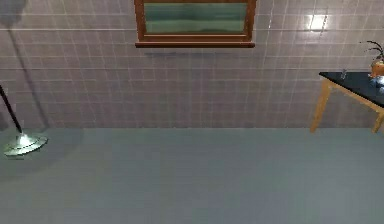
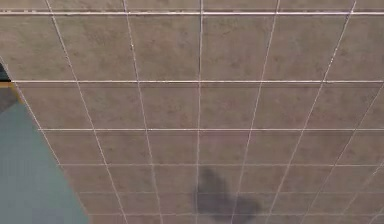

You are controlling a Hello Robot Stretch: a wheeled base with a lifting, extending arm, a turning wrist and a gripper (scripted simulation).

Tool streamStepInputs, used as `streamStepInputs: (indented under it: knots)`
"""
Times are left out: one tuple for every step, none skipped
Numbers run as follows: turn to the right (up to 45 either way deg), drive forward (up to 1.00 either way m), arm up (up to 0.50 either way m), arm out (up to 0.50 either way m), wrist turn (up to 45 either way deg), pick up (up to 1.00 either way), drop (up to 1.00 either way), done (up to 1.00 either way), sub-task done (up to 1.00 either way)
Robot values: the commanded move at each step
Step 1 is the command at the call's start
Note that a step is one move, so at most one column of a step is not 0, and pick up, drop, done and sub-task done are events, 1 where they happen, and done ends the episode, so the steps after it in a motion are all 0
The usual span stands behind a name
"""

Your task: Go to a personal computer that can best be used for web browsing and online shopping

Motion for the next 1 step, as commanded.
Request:
streamStepInputs:
  knots:
    - [0.0, 0.5, 0.0, 0.0, 0.0, 0.0, 0.0, 0.0, 0.0]
